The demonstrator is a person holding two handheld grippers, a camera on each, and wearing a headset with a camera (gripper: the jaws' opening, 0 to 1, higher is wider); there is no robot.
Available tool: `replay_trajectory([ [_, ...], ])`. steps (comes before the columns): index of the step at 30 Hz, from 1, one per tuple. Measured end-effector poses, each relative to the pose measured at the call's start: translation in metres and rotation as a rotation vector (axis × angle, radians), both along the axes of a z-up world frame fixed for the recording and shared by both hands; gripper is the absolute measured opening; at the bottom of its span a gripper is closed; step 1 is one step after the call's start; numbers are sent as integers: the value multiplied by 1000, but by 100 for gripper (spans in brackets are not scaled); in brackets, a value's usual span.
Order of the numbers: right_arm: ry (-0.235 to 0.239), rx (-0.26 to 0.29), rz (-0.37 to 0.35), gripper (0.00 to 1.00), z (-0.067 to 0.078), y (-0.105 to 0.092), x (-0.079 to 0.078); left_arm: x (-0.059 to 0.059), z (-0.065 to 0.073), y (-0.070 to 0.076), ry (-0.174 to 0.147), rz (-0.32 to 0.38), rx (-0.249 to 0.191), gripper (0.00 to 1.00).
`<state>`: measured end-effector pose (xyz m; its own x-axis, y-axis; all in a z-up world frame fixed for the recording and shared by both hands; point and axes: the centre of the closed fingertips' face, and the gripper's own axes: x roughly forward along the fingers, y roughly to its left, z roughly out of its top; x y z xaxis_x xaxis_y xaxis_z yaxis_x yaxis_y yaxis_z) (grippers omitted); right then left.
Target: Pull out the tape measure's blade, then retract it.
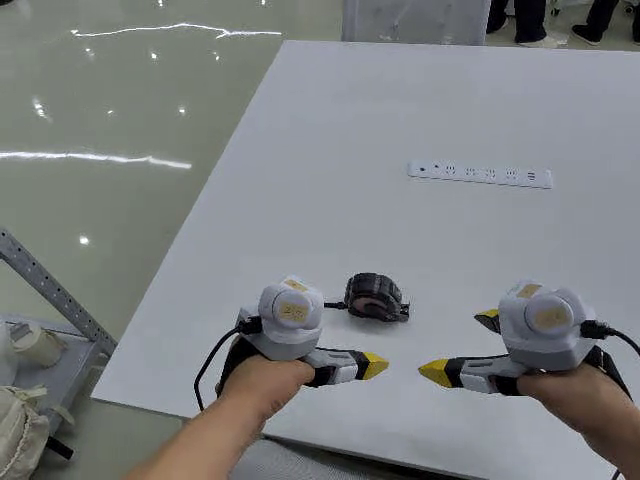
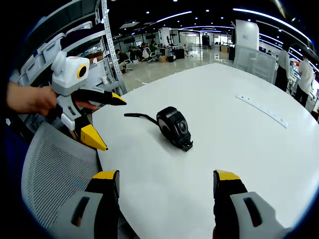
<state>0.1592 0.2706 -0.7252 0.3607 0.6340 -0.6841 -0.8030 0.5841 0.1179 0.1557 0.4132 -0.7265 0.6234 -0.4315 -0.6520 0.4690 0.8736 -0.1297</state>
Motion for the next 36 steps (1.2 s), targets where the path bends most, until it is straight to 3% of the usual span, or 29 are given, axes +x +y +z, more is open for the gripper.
replay_trajectory([
  [13, 6, -6, -74, 82, 22, -13, -21, -17, 22, 18, -8, -60, -15, 100],
  [25, -4, 2, -144, 92, 44, -31, -39, -40, 30, 38, 8, -100, -5, 100],
  [36, -8, 2, -208, 97, 65, -53, -50, -46, 40, 51, 22, -106, -8, 100],
])
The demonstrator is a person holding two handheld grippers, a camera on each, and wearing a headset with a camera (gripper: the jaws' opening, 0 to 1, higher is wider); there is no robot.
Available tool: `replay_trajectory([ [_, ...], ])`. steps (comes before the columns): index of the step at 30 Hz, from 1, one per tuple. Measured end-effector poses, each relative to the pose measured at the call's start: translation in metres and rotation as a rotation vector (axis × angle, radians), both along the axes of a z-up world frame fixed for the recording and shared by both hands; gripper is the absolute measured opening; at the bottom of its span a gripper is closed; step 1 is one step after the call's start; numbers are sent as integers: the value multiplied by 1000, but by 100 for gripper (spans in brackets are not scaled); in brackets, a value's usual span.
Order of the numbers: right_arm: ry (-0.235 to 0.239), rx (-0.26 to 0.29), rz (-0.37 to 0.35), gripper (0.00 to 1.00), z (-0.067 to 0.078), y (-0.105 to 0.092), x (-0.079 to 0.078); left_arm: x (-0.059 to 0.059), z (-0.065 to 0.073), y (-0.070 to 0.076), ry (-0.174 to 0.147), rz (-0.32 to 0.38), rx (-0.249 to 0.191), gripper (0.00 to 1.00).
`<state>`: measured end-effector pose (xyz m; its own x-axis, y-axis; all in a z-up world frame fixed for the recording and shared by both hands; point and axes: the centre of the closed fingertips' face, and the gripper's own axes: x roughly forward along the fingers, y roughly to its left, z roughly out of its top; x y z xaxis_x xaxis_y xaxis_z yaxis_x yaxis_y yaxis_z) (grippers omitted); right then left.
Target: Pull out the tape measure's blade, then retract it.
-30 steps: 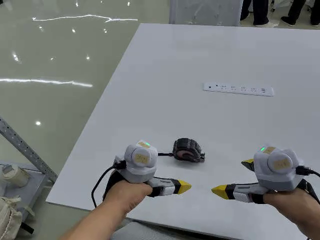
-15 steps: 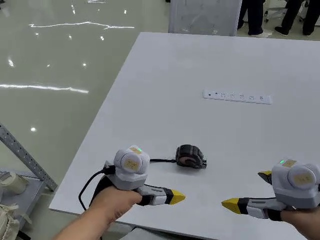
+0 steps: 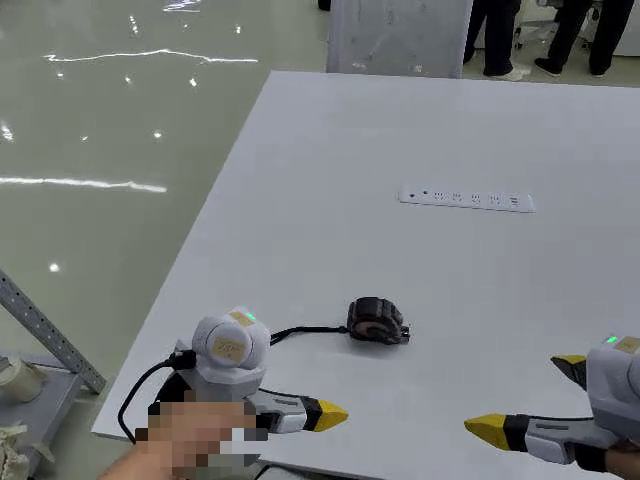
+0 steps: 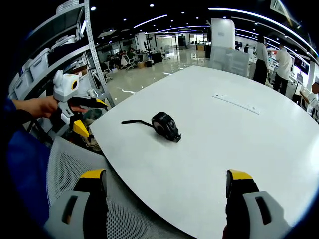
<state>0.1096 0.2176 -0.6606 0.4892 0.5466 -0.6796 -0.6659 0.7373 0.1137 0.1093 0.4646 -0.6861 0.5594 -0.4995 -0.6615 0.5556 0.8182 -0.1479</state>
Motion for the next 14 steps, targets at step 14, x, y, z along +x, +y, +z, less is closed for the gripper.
replay_trajectory([
  [14, -7, -11, -60, 100, 20, -25, -17, -8, 18, 8, -7, -37, -20, 100],
])
